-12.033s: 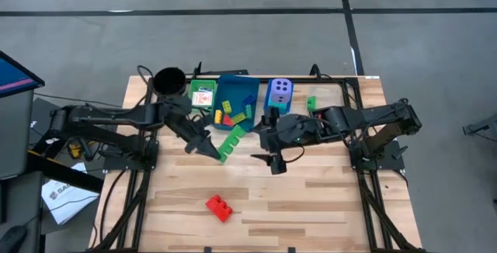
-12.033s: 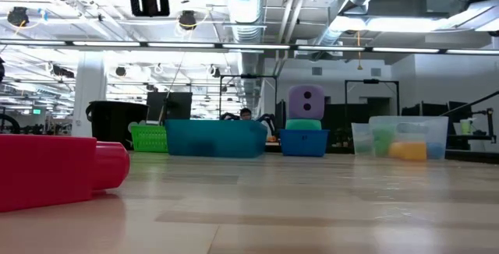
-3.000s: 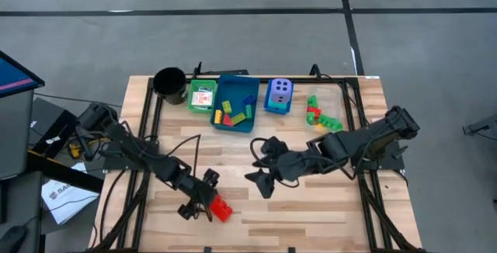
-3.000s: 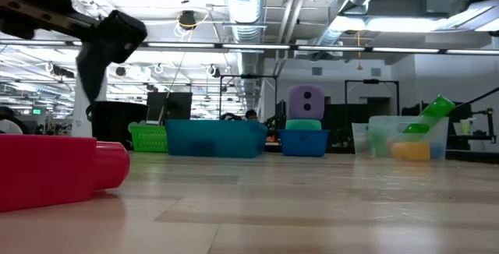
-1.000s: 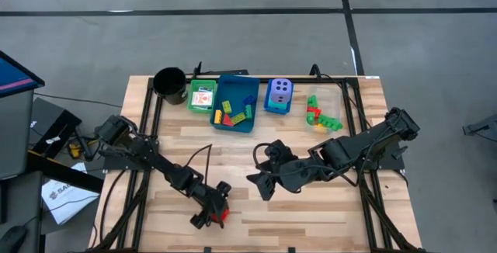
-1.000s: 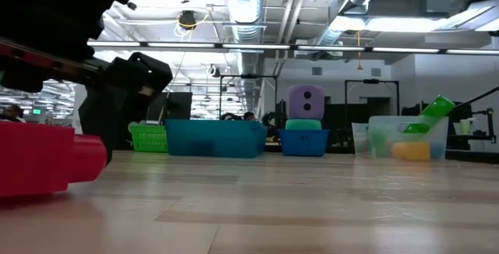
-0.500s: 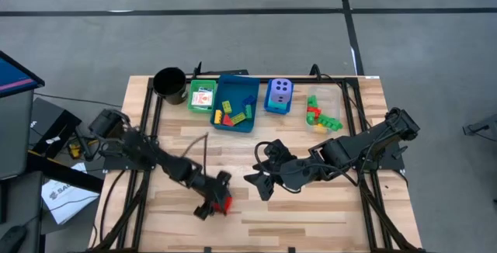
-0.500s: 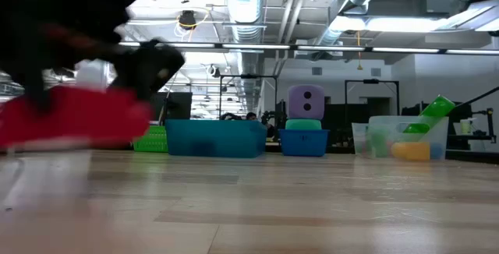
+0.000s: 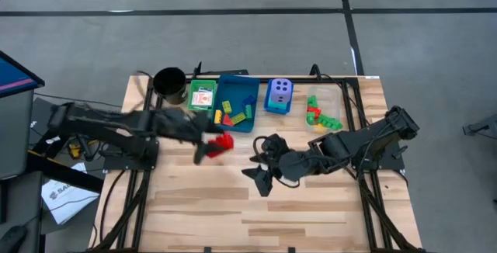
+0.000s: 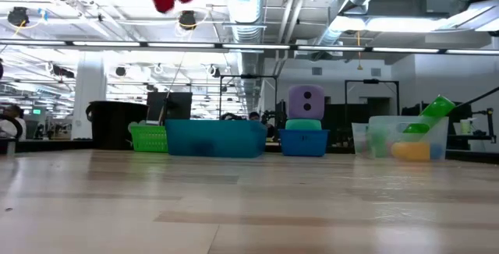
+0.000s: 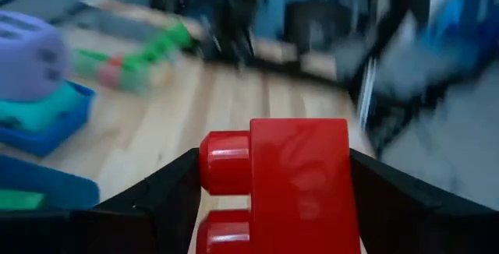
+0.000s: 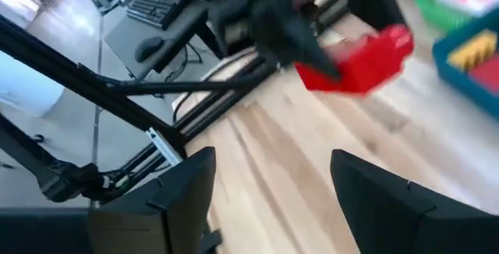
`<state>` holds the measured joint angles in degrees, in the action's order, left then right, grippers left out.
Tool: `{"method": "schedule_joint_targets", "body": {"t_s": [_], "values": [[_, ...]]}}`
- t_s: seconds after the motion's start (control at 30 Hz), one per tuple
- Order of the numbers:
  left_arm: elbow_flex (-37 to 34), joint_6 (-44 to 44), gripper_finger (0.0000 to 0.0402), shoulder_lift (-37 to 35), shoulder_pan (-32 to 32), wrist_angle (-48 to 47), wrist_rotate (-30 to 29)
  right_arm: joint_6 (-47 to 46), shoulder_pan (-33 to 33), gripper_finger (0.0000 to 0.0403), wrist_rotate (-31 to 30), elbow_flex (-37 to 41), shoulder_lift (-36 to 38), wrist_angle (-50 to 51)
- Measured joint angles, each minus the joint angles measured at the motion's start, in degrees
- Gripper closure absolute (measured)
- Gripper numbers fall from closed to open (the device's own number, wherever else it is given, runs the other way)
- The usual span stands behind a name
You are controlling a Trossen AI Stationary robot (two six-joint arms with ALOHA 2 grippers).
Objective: Pick & Place Toys
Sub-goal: Put the large red game piece into the transparent bin
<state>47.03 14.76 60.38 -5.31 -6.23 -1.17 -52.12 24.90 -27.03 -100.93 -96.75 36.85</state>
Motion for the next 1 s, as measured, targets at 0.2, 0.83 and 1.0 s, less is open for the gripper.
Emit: {"method": "schedule_joint_targets", "body": {"t_s": [0.2, 0.83, 1.0], "values": [[0.0, 16.73, 0.014, -11.26, 4.14, 0.94, -3.7, 12.86, -2.17, 0.0152, -2.56, -4.07, 0.04, -0.04], [0.02, 26.14, 0.014, -14.17, 4.1, 37.15, -22.28, 38.37, -6.32, 0.0152, -13.95, -8.0, 0.04, -6.76], [0.02, 26.22, 0.014, -10.32, 4.08, 44.45, -25.81, 46.96, -6.39, 0.0152, -20.05, -8.0, 0.02, -12.53]]}}
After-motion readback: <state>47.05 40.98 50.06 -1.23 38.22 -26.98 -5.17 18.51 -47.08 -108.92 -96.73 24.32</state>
